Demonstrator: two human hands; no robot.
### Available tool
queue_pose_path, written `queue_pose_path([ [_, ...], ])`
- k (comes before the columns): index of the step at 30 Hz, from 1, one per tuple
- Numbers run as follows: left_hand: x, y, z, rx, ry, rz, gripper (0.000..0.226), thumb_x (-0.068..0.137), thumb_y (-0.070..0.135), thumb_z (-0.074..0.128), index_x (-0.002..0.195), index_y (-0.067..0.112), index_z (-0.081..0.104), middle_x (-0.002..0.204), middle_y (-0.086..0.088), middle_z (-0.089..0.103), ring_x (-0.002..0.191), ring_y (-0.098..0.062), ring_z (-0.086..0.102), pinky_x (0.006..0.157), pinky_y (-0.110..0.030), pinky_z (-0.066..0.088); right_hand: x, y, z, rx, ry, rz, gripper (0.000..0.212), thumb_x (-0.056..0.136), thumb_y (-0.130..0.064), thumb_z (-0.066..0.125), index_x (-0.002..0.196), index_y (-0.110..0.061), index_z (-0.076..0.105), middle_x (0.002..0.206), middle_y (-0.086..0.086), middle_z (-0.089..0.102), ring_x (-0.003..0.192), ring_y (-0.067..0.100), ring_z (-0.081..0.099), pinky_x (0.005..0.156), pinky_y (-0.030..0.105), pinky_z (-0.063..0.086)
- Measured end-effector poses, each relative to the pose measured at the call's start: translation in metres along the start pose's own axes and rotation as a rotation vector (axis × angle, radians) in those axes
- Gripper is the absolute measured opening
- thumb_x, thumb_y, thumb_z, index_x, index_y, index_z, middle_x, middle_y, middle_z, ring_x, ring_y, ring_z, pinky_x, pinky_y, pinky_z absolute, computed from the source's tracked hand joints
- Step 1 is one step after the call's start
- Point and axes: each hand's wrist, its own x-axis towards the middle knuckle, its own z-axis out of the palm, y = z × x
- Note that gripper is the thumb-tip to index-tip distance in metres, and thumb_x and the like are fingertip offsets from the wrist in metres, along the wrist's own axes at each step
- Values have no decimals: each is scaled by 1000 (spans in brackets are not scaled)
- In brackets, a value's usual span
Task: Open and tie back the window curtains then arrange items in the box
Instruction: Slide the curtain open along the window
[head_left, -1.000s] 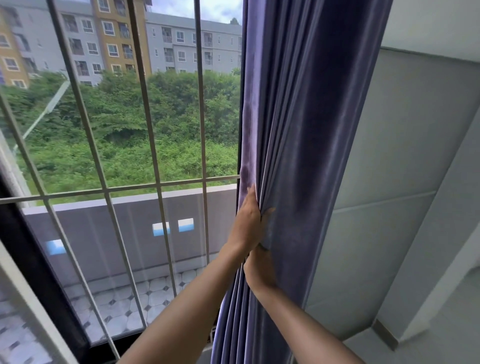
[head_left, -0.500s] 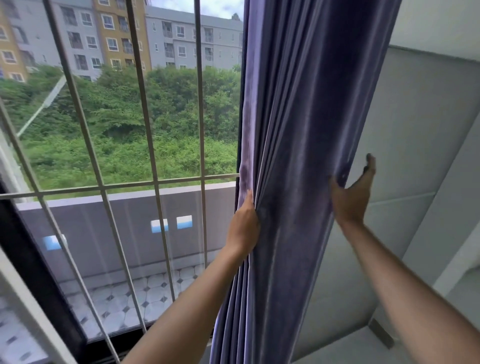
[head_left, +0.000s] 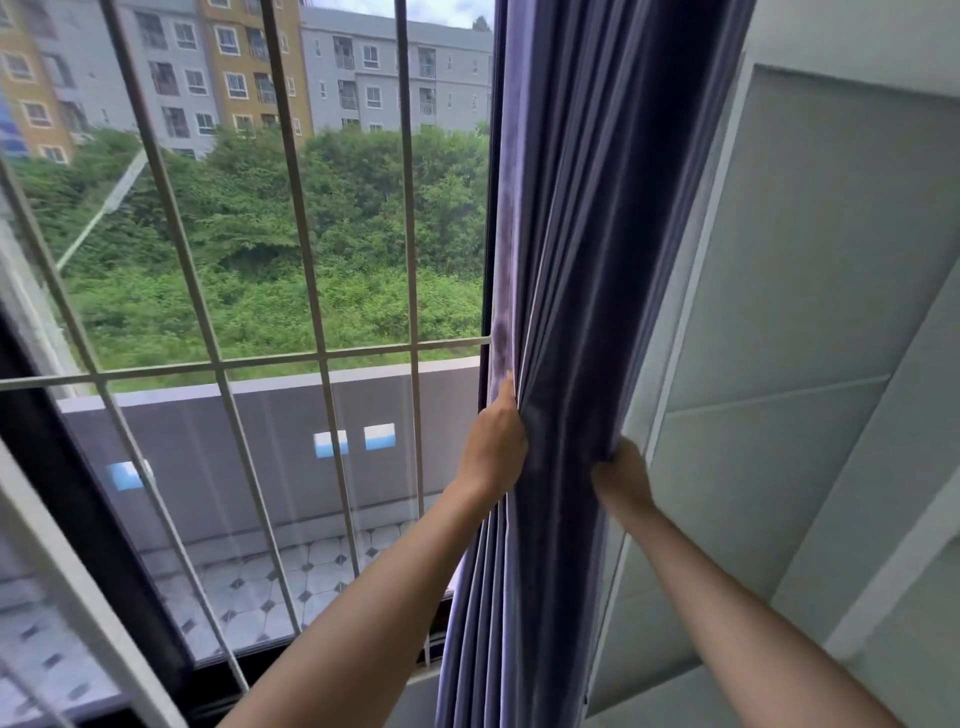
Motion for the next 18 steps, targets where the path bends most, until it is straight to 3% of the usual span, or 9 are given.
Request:
queue_pose_path([
  [2, 1, -2, 3, -6, 17, 12, 52, 83, -15, 33, 133, -1, 39, 96, -24, 66, 77, -41, 60, 66, -46, 48, -26, 3, 18, -50, -28, -53, 14, 87, -3, 49, 91, -5, 62, 82, 7, 64, 84, 27, 64, 66, 27, 41],
  [4, -1, 0, 3, -1, 24, 12, 51, 87, -15, 32, 136, -1, 36, 99, -25, 65, 71, -35, 58, 62, -38, 44, -45, 9, 33, -93, -39, -127, 15, 90, -11, 48, 92, -15, 62, 91, 12, 67, 89, 32, 64, 70, 31, 47],
  [6, -4, 6, 4, 4, 15, 24, 54, 88, -16, 31, 140, -1, 30, 113, -30, 60, 62, -22, 49, 57, -20, 36, -60, 15, 45, -148, -47, -158, 24, 92, -13, 45, 107, -20, 63, 105, 14, 68, 93, 33, 65, 75, 38, 54],
  [8, -6, 9, 6, -20, 7, 38, 51, 91, -13, 29, 141, -1, 27, 124, -35, 51, 63, -17, 43, 54, -11, 36, -69, 20, 55, -240, -71, -157, 42, 90, 0, 42, 126, -16, 56, 102, 13, 69, 90, 31, 65, 76, 37, 55],
  [9, -6, 9, 7, -37, 3, 30, 46, 94, -9, 28, 139, -1, 29, 123, -35, 51, 67, -20, 46, 55, -12, 38, -71, 23, 59, -284, -85, -141, 47, 89, 3, 41, 130, -15, 54, 102, 13, 69, 91, 31, 65, 75, 33, 54],
  [11, -5, 7, 12, -78, -16, -12, 36, 98, 2, 25, 134, 2, 31, 116, -32, 56, 79, -35, 54, 65, -36, 46, -75, 26, 67, -346, -96, -104, 45, 89, 2, 41, 129, -12, 55, 101, 11, 70, 92, 29, 65, 72, 30, 50],
  [12, -5, 6, 14, -91, -31, -32, 35, 100, 8, 26, 135, 3, 30, 112, -30, 59, 84, -39, 57, 68, -42, 45, -75, 26, 69, -370, -98, -93, 42, 88, 1, 41, 126, -11, 57, 99, 11, 70, 90, 28, 66, 72, 32, 51],
  [14, -9, 8, 16, -124, -66, -37, 38, 102, 24, 33, 135, 7, 29, 107, -24, 63, 87, -39, 60, 68, -41, 45, -74, 25, 73, -407, -97, -87, 40, 88, 0, 41, 122, -10, 58, 97, 10, 70, 87, 29, 66, 72, 36, 54],
  [18, -19, 13, 17, -99, -154, -1, 79, 85, 69, 40, 137, 12, 23, 107, -22, 62, 89, -39, 62, 71, -43, 52, -76, 20, 75, -454, -98, -106, 35, 90, -2, 39, 117, -13, 60, 95, 8, 69, 84, 27, 65, 71, 39, 55],
])
